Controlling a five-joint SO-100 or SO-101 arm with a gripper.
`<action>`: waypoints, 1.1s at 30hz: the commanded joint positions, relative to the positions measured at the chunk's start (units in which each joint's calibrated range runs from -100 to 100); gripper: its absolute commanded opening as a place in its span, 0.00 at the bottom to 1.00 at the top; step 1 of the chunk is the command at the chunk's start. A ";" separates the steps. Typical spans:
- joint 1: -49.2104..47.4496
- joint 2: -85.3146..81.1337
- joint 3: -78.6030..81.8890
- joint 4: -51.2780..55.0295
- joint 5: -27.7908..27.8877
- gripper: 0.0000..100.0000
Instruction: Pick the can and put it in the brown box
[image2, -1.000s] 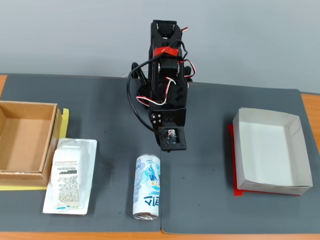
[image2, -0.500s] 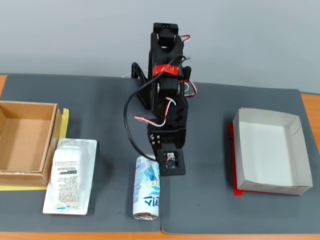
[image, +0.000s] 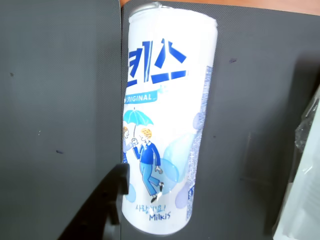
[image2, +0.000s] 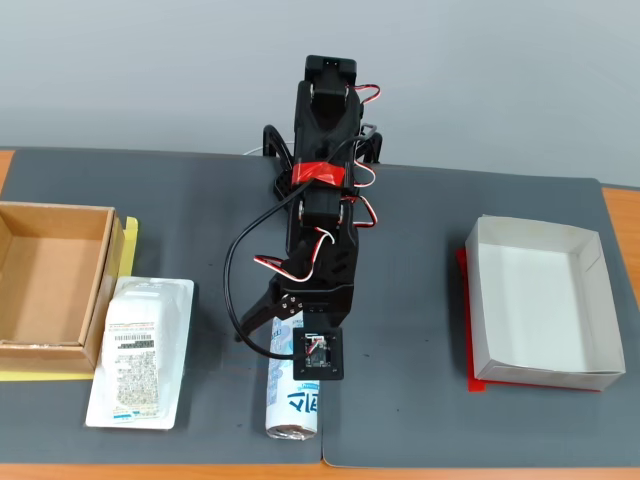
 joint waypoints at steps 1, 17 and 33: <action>-0.26 1.39 -3.38 -2.52 -0.18 0.46; -3.26 9.44 -3.47 -6.51 -0.13 0.46; -3.75 13.08 -3.38 -9.38 -0.18 0.46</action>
